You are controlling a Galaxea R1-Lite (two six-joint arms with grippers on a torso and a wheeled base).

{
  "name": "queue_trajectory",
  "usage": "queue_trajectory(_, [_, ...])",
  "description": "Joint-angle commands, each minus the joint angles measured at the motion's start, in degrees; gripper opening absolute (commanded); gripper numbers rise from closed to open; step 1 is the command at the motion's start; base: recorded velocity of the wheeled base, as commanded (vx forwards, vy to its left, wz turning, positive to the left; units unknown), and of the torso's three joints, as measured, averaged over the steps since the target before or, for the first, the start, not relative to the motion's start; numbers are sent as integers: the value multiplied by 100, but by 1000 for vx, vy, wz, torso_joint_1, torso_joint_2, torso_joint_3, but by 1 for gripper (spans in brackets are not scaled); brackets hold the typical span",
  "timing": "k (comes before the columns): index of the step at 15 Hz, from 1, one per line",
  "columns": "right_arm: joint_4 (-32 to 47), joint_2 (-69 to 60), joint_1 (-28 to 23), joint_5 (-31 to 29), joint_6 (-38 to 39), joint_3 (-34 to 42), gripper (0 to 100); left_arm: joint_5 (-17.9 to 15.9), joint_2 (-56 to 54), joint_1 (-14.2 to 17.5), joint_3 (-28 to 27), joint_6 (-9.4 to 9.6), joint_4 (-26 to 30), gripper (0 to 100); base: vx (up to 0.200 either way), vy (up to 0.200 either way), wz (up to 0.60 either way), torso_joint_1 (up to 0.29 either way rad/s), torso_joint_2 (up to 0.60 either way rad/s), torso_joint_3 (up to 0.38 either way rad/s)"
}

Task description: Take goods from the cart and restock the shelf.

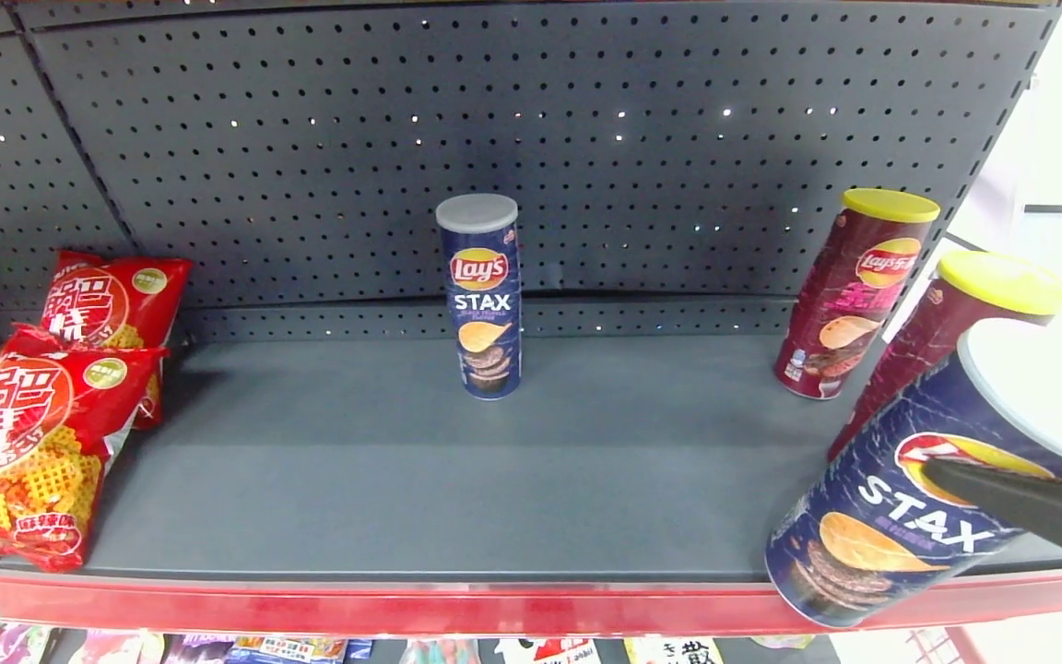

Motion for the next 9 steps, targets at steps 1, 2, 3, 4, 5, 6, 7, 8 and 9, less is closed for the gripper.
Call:
queue_trajectory(1, [-3, 15, 3, 1, 5, 23, 0, 4, 5, 2, 1, -6, -1, 100, 0, 0, 0, 0, 0, 0])
queue_trajectory(2, [-3, 6, 3, 1, -4, 58, 0, -4, 5, 2, 1, -6, -1, 100, 0, 0, 0, 0, 0, 0])
queue_trajectory(3, [-3, 6, -6, 1, -4, 67, 0, 4, 5, -7, 1, 3, -1, 100, 0, 0, 0, 0, 0, 0])
queue_trajectory(4, [-3, 6, -6, 1, -4, 76, 0, 4, 5, 2, 1, 3, -1, 100, 200, 0, 0, -2, -2, -2])
queue_trajectory(5, [-3, 6, -6, 1, 5, 84, 0, 4, 5, 2, 1, 3, -1, 100, 200, 0, 0, -12, 17, 7])
queue_trajectory(6, [-3, 6, -6, 1, 5, 102, 0, 4, 5, 2, 1, -14, -1, 100, 200, 0, 0, -17, 2, 7])
queue_trajectory(7, [-3, 6, -6, 1, 5, 102, 0, 4, 5, 2, 1, -6, -1, 100, 0, 0, 0, 0, 0, 0])
queue_trajectory(8, [-3, 6, -6, -43, 5, 128, 0, 4, 5, -7, -8, -6, -1, 100, 0, 0, 0, 0, 0, 0])
queue_trajectory(9, [-3, 15, -6, -61, 5, 137, 0, 4, 5, 2, 1, -6, -1, 100, 0, 0, 0, 0, 0, 0])
